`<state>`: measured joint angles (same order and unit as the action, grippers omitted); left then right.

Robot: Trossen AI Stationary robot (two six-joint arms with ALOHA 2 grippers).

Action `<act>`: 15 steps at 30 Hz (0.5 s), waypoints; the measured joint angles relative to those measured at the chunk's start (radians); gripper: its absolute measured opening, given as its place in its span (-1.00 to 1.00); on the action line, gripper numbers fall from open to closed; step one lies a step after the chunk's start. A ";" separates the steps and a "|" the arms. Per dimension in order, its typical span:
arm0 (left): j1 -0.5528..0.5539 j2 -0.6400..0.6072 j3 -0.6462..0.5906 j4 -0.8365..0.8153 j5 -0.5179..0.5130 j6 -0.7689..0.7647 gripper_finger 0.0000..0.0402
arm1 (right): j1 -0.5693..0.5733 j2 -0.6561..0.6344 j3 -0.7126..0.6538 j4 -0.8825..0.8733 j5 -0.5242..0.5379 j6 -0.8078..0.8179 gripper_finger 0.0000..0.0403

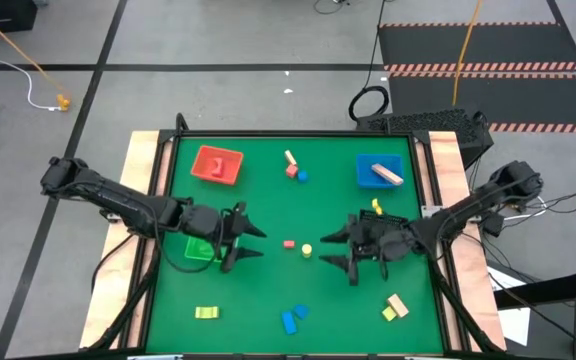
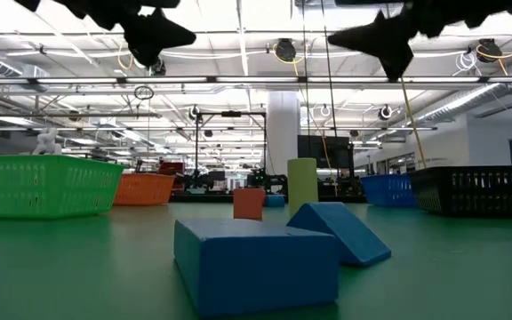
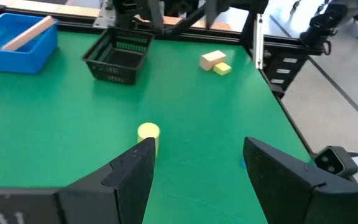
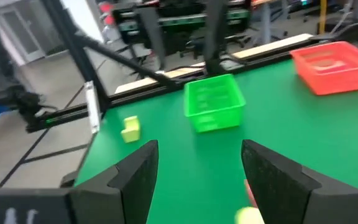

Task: Sort & place blocks by color
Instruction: Put the bottom light brown block into the blue basket

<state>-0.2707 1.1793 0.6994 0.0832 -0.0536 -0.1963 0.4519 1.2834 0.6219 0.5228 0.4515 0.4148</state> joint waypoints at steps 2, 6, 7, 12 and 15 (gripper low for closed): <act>-0.009 0.000 0.000 -0.001 0.000 0.000 0.21 | 0.029 0.034 0.064 -0.060 0.003 -0.009 0.10; -0.015 0.000 0.000 -0.002 0.000 0.000 0.21 | 0.068 0.091 0.228 -0.361 0.067 -0.005 0.10; -0.015 0.000 0.000 -0.002 -0.001 -0.001 0.21 | 0.073 0.102 0.268 -0.468 0.076 0.022 0.10; -0.016 0.000 0.000 -0.004 -0.002 -0.019 0.21 | 0.076 0.143 0.402 -0.944 0.046 0.398 0.10; -0.016 0.000 0.000 -0.006 -0.002 -0.024 0.21 | 0.085 0.157 0.428 -1.132 -0.082 0.679 0.10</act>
<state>-0.2867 1.1793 0.6994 0.0777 -0.0551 -0.2199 0.5372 1.4406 1.0499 -0.6095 0.3696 1.0942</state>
